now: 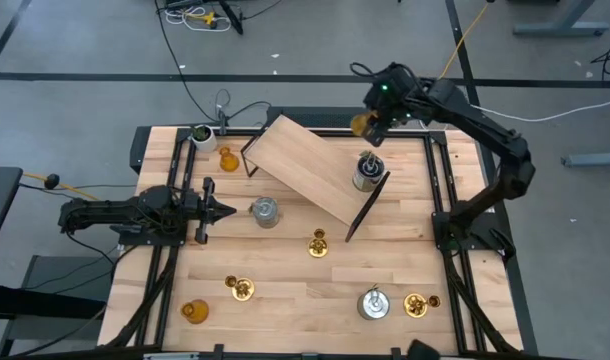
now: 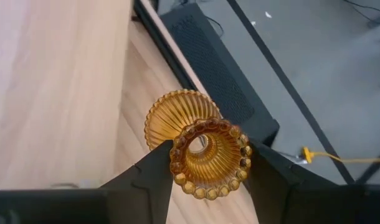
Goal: Pick & Place candle stick holders
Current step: Put the top right yellow candle holder on the shelf
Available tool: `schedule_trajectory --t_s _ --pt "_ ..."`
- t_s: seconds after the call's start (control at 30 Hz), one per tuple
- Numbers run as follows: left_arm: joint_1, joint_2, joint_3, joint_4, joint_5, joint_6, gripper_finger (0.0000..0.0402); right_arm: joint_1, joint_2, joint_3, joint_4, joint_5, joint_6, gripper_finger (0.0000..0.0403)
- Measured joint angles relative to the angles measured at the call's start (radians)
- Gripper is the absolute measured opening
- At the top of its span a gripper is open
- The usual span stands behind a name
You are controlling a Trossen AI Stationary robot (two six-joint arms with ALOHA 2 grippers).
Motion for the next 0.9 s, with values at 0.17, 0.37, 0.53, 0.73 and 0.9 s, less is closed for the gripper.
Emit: schedule_trajectory --t_s 0.17,0.37,0.53,0.73,0.9 --pt "0.000 0.000 0.000 0.000 0.000 0.000 0.0012 0.044 0.030 0.000 0.057 -0.050 0.001 0.0169" --pt "0.000 0.000 0.000 0.000 0.000 0.000 0.0012 0.082 0.056 0.000 0.132 -0.097 0.016 0.0169" --pt "0.000 0.000 0.000 0.000 0.000 0.000 0.0012 0.119 0.087 0.000 0.176 -0.127 0.022 0.0169" --pt "0.000 0.000 0.000 0.000 0.000 0.000 0.0012 0.171 0.128 0.000 0.184 -0.128 0.024 0.0169" --pt "0.000 0.000 0.000 0.000 0.000 0.000 0.0012 0.203 0.152 0.000 0.177 -0.128 0.044 0.0169"
